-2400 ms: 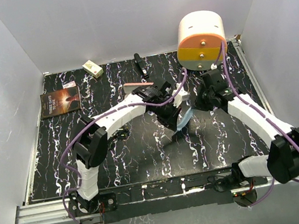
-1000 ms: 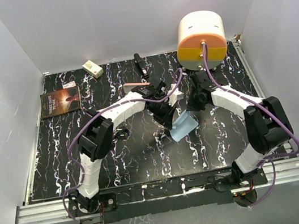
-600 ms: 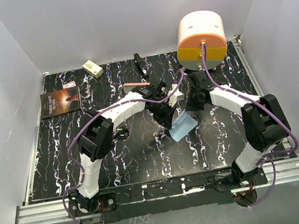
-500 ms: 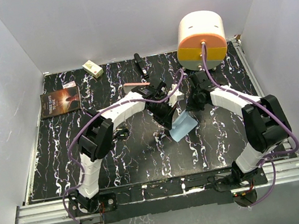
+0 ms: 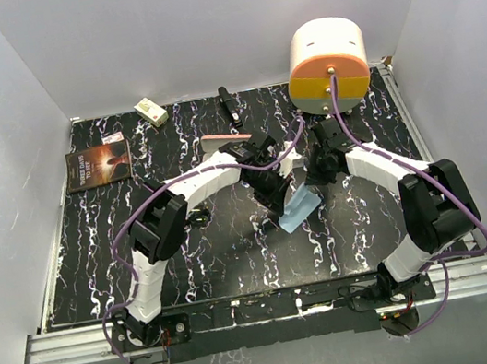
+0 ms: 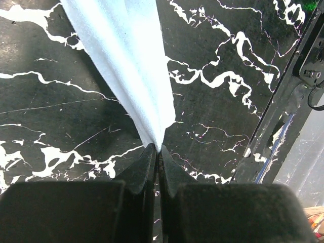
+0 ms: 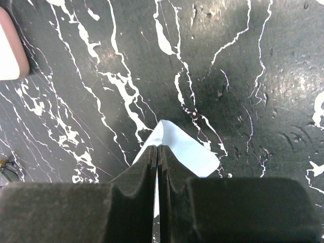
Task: Organize the sunglasses
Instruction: Fold the glasses cleaning cloth at the center of the board.
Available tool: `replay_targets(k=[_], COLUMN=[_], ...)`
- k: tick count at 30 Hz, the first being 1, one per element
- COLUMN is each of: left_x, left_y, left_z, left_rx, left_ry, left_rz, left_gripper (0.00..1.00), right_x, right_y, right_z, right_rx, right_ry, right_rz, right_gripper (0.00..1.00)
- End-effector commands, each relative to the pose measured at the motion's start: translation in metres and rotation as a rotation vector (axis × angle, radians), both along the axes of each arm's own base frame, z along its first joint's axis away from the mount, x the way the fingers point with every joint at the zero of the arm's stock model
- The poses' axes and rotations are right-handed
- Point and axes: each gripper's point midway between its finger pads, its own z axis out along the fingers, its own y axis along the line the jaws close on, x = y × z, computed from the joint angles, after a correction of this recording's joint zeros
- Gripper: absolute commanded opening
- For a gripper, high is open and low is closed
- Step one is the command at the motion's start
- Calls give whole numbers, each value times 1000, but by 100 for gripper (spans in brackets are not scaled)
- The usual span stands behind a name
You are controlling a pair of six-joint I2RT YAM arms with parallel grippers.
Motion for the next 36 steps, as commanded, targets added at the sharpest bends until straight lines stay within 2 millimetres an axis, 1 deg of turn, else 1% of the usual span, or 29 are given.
replay_targets(k=[1,7,12,21,29,36], left_x=[-12,-23,-27,-29,-34,-46], left_y=[-1,-6,-5,-3,-9,-12], left_z=[0,-4,-10,-19,-22,-27], left_rx=[20,39,53,69,69,80], left_ry=[4,-29,-21,-12,-2,14], left_rz=[-17,-47,-57,-60,-76,-103], left_gripper=[0,0,0,0,0,0], right_x=[5,1,-2,-13,-16,-19], right_y=[4,4,0,-6,-7,-8], right_z=[11,9,9,-4,-5,-10], right_rx=[10,3,-13,-39,-38,-42], right_ry=[-52,-38,-31,3,5,16], right_rz=[31,52,56,53,49,47], right_gripper=[8,8,8,8,8,8])
